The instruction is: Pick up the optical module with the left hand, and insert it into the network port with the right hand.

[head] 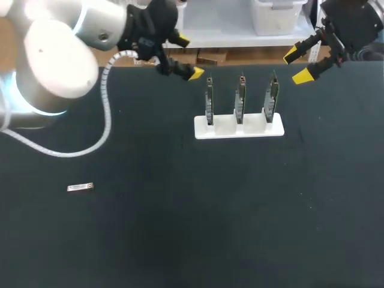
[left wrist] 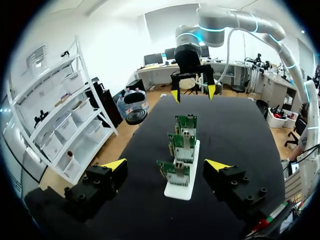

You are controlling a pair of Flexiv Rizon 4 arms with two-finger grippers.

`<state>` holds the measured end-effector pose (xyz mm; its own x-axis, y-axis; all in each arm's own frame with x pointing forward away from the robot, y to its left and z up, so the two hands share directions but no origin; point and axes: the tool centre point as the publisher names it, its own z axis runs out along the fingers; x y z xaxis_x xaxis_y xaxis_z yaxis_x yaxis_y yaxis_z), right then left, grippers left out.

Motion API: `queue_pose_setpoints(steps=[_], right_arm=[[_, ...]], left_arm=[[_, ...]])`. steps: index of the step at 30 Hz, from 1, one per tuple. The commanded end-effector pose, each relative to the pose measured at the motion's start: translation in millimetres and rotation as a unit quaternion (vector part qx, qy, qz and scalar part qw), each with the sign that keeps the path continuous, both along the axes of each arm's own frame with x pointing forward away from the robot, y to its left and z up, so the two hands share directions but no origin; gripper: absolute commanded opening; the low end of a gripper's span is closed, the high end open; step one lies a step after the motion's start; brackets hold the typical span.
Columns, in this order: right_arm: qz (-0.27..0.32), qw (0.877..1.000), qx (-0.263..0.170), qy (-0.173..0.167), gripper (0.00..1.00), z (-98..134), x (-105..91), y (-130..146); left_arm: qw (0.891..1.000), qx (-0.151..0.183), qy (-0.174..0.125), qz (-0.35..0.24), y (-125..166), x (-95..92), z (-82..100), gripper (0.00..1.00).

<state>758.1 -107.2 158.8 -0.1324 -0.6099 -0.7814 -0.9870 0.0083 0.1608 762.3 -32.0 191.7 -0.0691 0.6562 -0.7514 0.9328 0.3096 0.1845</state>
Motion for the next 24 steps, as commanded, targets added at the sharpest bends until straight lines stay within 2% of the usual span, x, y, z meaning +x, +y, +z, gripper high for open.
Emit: queue_pose_setpoints(steps=[1, 7, 14, 17, 19, 24], right_arm=[[-0.002, 1.0, -0.001, -0.001, 1.0, 0.2, -1.6, 0.4], [-0.002, 1.0, -0.001, -0.001, 1.0, 0.2, -1.6, 0.4], [-0.002, 1.0, -0.001, -0.001, 1.0, 0.2, -1.6, 0.4], [-0.002, 1.0, -0.001, -0.001, 1.0, 0.2, -1.6, 0.4], [-0.002, 1.0, -0.001, -0.001, 1.0, 0.2, -1.6, 0.4], [-0.002, 1.0, -0.001, -0.001, 1.0, 0.2, -1.6, 0.4]], left_arm=[[0.998, 0.053, 0.008, 0.038, 29.4, -22.1, 8.2, 1.0], [0.99, 0.112, 0.037, 0.073, 65.4, -32.3, -6.4, 1.0], [0.974, 0.175, 0.079, 0.119, 111.0, -35.9, -28.3, 1.0], [0.971, 0.18, 0.088, 0.127, 117.0, -32.6, -33.9, 1.0], [0.973, 0.178, 0.086, 0.119, 107.1, -27.5, -35.0, 1.0], [0.973, 0.178, 0.086, 0.119, 107.1, -27.5, -35.0, 1.0]])
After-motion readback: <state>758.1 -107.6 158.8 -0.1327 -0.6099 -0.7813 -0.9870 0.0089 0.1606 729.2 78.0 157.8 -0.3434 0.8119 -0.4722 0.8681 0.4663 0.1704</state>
